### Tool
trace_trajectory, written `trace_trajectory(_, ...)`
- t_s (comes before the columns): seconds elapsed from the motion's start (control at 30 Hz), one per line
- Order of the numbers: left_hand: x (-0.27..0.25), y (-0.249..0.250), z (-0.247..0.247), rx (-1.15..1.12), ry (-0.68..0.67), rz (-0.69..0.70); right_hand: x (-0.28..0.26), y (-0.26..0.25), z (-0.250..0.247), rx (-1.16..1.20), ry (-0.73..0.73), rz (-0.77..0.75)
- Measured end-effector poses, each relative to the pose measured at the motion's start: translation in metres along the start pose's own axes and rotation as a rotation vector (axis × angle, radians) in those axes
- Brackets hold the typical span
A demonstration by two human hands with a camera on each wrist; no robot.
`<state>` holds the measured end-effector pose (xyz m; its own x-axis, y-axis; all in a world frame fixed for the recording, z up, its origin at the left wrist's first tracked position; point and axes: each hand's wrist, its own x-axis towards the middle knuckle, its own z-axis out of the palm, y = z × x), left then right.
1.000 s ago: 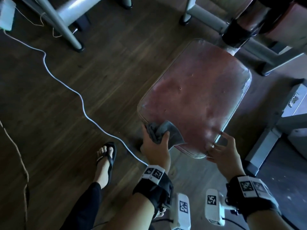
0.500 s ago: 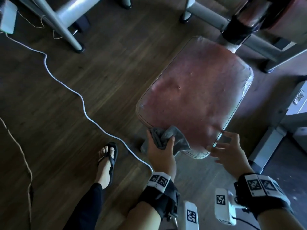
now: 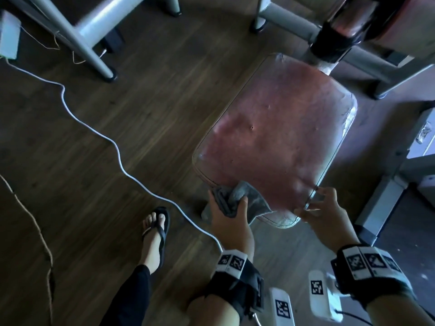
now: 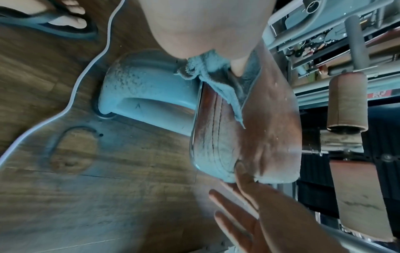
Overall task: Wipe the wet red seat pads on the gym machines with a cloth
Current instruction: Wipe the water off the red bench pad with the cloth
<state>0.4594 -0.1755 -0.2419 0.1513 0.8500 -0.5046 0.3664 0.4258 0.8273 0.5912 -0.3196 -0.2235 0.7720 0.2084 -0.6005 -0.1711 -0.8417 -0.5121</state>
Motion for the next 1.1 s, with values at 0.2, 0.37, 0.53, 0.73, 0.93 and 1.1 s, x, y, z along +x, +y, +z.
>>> trace_trajectory(0.2, 0.046, 0.021, -0.016, 0.025, 0.052, 0.047, 0.001, -0.002, 0.000, -0.021, 0.006, 0.016)
trace_trajectory(0.37, 0.048, 0.028, -0.019, 0.023, 0.056, 0.049, -0.003, -0.002, 0.004, -0.021, 0.040, 0.004)
trace_trajectory(0.53, -0.002, 0.006, 0.002, -0.030, 0.002, -0.020, -0.002, -0.002, 0.004, -0.045, 0.045, -0.004)
trace_trajectory(0.73, 0.018, 0.018, -0.008, 0.010, 0.003, -0.010, 0.001, -0.004, 0.003, -0.053, 0.024, 0.005)
trace_trajectory(0.93, 0.060, 0.033, -0.023, 0.025, 0.053, 0.051, 0.000, -0.002, 0.004, -0.021, 0.045, -0.016)
trace_trajectory(1.1, 0.037, 0.028, -0.012, -0.033, 0.051, 0.000, -0.001, -0.001, 0.006, 0.016, 0.057, -0.008)
